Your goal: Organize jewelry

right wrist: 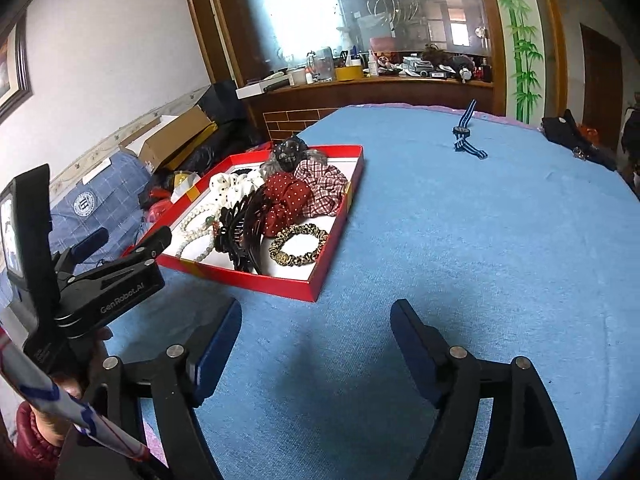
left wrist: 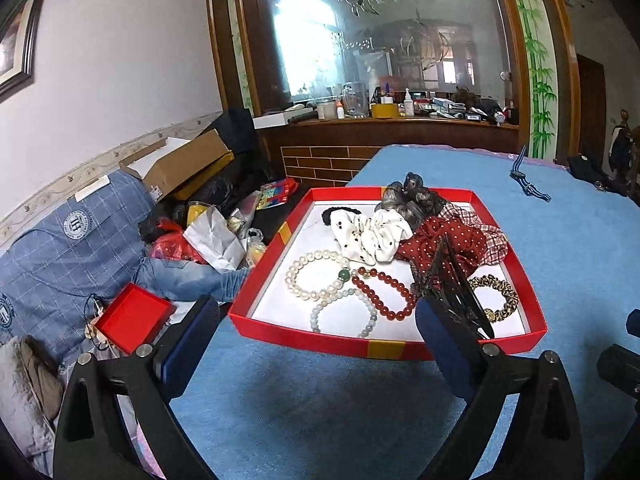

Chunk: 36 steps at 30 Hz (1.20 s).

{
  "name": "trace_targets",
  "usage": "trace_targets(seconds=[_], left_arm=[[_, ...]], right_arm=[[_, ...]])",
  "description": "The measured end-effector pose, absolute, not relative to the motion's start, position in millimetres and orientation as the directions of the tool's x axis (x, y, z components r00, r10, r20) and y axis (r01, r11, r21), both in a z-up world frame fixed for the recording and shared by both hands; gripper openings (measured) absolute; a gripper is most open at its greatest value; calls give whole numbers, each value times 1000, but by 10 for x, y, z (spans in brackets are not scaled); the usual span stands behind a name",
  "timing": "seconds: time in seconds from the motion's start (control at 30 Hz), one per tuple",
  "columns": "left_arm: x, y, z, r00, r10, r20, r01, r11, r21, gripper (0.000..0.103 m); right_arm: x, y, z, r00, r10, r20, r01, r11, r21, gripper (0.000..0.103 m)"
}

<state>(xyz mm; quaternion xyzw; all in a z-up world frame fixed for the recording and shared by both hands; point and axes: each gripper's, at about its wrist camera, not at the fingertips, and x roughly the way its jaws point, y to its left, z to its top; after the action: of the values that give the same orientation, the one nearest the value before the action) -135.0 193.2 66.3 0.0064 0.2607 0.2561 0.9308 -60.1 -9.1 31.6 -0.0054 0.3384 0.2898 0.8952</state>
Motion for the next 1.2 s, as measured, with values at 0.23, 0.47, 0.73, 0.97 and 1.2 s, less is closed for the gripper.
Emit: trace_targets(seconds=[0.23,0.47,0.73,0.97,1.2], left_arm=[[-1476,1949,688,730,485,-482,-474,867,155,102],[-1552,2046,658,713,481,-510,-501,859,111,102],[-1578,2045,657,712,497,-496,-513,850,117,102],[-1556,2071,618,703,491,-515,-515,850,108,102],[-1521,2121,566,678,494,-545,-526,843,110,102]], right_arm=[[-687,-46,345,624,507,-594,-528,835,158,92],[-744,25,293,624,498,-602,-533,835,139,92],[-768,73,263,625,494,-605,-537,834,125,92],[-748,65,235,625,489,-609,-532,837,126,92],[-751,74,220,624,485,-612,-531,839,122,92]])
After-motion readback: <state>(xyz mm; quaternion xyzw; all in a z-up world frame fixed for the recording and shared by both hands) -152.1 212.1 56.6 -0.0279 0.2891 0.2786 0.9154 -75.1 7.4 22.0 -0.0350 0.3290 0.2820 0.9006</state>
